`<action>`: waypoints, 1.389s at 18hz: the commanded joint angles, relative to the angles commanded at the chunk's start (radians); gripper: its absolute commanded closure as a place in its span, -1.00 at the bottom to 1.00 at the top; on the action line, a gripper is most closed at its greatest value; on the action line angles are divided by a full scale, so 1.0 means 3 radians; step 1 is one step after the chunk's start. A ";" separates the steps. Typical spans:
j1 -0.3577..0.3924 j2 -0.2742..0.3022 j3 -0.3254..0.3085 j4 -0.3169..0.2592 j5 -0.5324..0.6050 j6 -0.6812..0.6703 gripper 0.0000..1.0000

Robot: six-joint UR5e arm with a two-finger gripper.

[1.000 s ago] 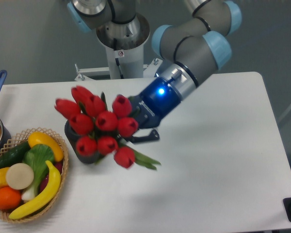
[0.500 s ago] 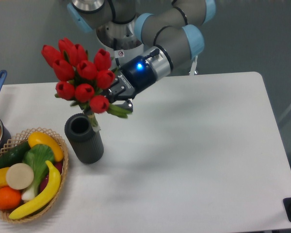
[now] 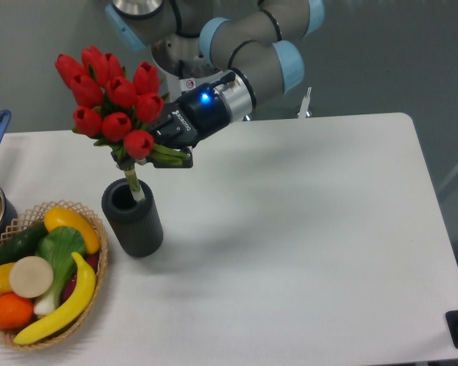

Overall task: Insert the flowers into the vase
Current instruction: 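Lower the tulip stems down into the grey vase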

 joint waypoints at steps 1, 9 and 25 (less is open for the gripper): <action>-0.0036 -0.0005 -0.0010 0.0000 0.0000 0.0016 0.92; -0.0046 -0.0010 -0.0087 0.0000 0.0000 0.0057 0.92; -0.0087 -0.0250 -0.0087 0.0000 0.0010 0.0220 0.82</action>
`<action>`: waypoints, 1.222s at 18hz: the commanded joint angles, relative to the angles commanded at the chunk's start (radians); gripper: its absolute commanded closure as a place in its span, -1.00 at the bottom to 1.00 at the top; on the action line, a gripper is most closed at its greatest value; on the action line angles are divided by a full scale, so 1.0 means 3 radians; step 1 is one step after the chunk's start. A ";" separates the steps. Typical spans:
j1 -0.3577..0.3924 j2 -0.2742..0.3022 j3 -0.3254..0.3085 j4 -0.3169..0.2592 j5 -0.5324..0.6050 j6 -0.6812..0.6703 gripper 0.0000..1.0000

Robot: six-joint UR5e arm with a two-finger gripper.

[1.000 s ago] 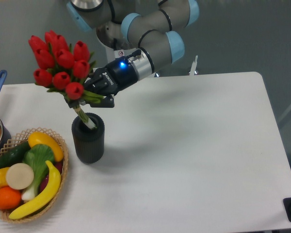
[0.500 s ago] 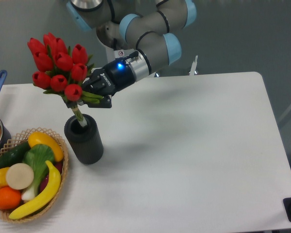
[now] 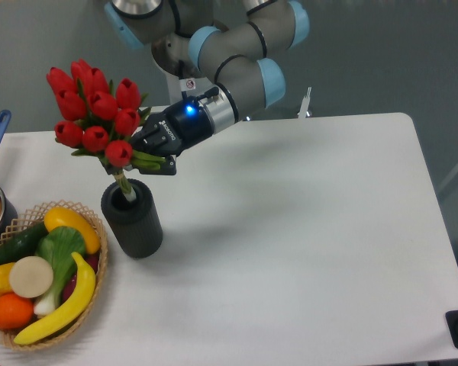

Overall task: Insert the flowers into the vase
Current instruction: 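Lower the tulip stems down into the grey vase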

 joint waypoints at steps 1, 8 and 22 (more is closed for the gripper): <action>-0.0005 -0.0071 0.0000 0.0000 0.0010 0.0071 0.78; -0.0061 -0.0338 -0.0020 0.0000 0.0036 0.0323 0.62; -0.0031 -0.0415 -0.0194 0.0000 0.0082 0.0527 -0.13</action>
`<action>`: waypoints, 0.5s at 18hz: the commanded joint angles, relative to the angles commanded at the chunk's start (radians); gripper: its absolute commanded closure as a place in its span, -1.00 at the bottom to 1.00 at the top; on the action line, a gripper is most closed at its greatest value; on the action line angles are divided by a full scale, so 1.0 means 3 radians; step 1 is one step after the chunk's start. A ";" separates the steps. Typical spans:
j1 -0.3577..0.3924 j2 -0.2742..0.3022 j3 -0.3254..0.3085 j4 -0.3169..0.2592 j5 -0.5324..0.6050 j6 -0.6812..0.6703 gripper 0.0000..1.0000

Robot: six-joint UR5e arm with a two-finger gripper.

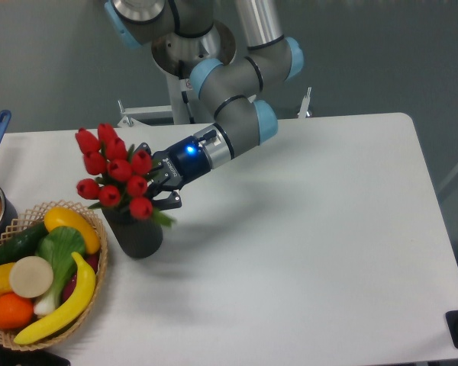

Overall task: Insert the flowers into the vase
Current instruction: 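Lower the tulip stems down into the grey vase, then open the gripper to release the tulips in the vase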

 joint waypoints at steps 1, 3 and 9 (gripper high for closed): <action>0.0000 0.0000 -0.0010 0.0000 0.0000 0.0000 -0.13; 0.0015 0.0010 -0.0046 0.0000 0.0000 0.0005 -0.16; 0.0102 0.0031 -0.0158 0.0000 0.0000 0.0026 -1.00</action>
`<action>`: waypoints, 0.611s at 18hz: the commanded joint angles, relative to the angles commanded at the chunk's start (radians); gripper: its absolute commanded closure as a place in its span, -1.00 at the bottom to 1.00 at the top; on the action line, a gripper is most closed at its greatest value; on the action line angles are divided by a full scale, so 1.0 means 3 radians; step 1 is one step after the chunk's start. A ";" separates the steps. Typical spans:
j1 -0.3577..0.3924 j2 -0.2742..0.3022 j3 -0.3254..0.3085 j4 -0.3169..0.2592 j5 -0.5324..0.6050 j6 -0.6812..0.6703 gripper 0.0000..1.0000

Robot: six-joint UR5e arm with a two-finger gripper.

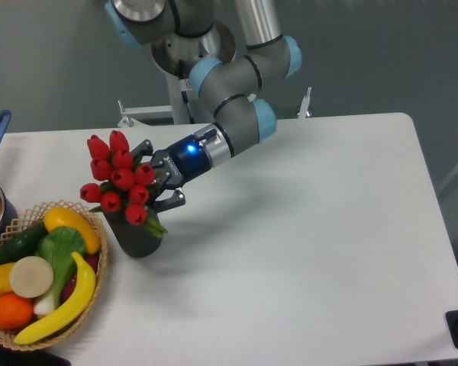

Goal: Insert the flowers into the vase

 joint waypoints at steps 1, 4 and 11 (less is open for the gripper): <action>0.0021 0.0010 -0.0031 0.0000 0.0000 0.0005 -1.00; 0.0107 0.0112 -0.0102 0.0000 0.0000 -0.0005 -1.00; 0.0235 0.0194 -0.0133 -0.0005 -0.0005 -0.0046 -1.00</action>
